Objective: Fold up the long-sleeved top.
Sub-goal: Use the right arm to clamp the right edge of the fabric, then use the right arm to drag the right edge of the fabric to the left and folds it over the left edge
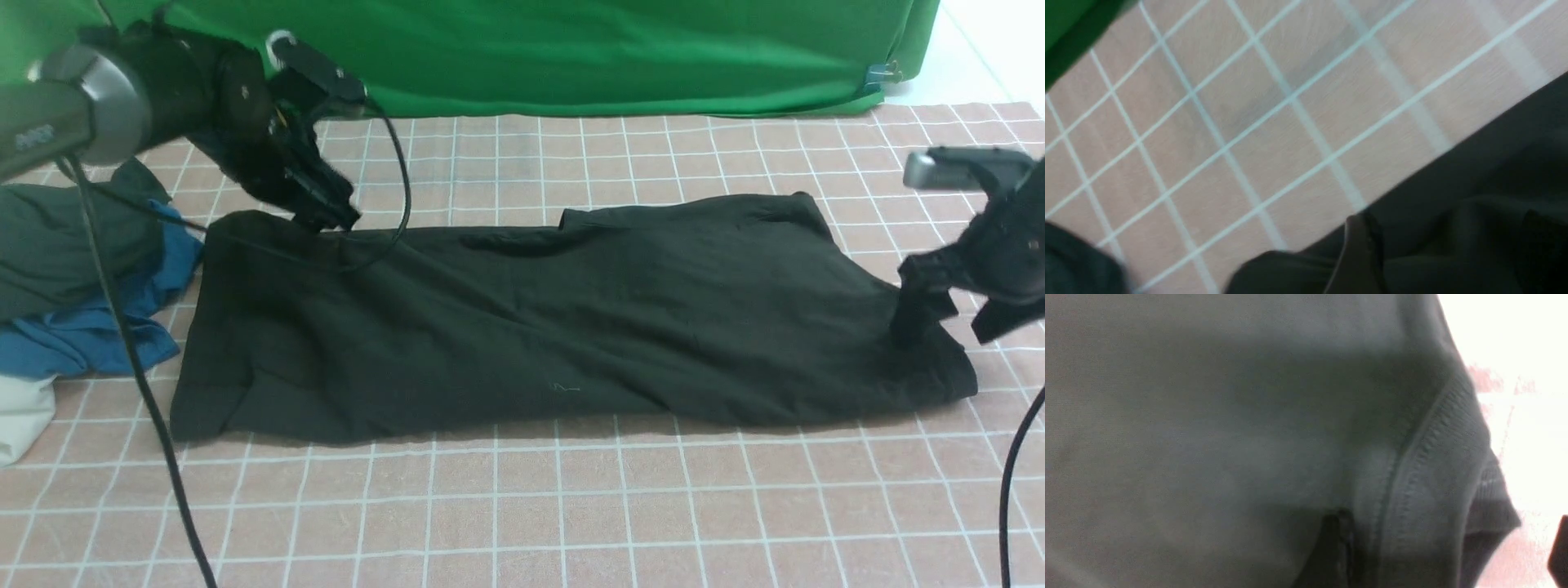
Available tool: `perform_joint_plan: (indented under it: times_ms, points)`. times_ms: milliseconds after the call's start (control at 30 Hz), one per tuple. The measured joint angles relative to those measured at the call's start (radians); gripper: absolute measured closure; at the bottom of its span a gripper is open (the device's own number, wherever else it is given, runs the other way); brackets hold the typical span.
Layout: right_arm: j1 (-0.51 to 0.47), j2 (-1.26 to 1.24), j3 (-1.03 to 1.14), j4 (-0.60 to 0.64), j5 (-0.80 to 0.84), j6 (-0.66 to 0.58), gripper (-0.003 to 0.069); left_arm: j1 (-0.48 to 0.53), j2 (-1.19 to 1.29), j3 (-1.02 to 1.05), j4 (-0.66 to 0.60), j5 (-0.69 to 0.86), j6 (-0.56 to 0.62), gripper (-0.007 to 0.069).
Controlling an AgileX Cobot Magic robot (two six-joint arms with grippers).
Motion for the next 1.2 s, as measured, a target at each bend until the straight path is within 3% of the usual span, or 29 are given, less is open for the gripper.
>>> perform_joint_plan:
  times_ms: [133, 233, 333, 533, 767, 1000, 1200]
  points:
    - [0.000, 0.004, 0.032, 0.004, -0.070, 0.001, -0.0024, -0.013, -0.071, 0.000, -0.159, 0.051, 0.069, 0.0258]
    - [0.000, 0.017, 0.045, 0.009, -0.089, 0.000, 0.0014, -0.049, -0.145, 0.003, -0.212, 0.105, 0.093, 0.0466]
    - [0.000, 0.023, 0.051, 0.006, -0.108, -0.007, 0.0089, -0.102, -0.237, 0.026, -0.224, 0.115, 0.098, 0.0586]
    - [-0.004, 0.025, 0.056, 0.004, -0.129, -0.026, 0.0211, -0.231, -0.448, 0.145, -0.286, 0.096, 0.095, 0.0607]
    - [-0.004, 0.023, 0.057, 0.030, -0.125, -0.069, 0.0550, -0.358, -0.757, 0.428, -0.306, 0.045, 0.059, 0.0607]
    - [-0.059, -0.088, 0.066, -0.067, -0.070, -0.026, 0.0559, -0.365, -0.999, 0.670, -0.293, 0.061, 0.028, 0.0607]
    - [-0.226, -0.340, 0.066, -0.163, 0.032, 0.055, 0.0559, -0.365, -1.201, 0.857, -0.238, 0.069, 0.022, 0.0607]
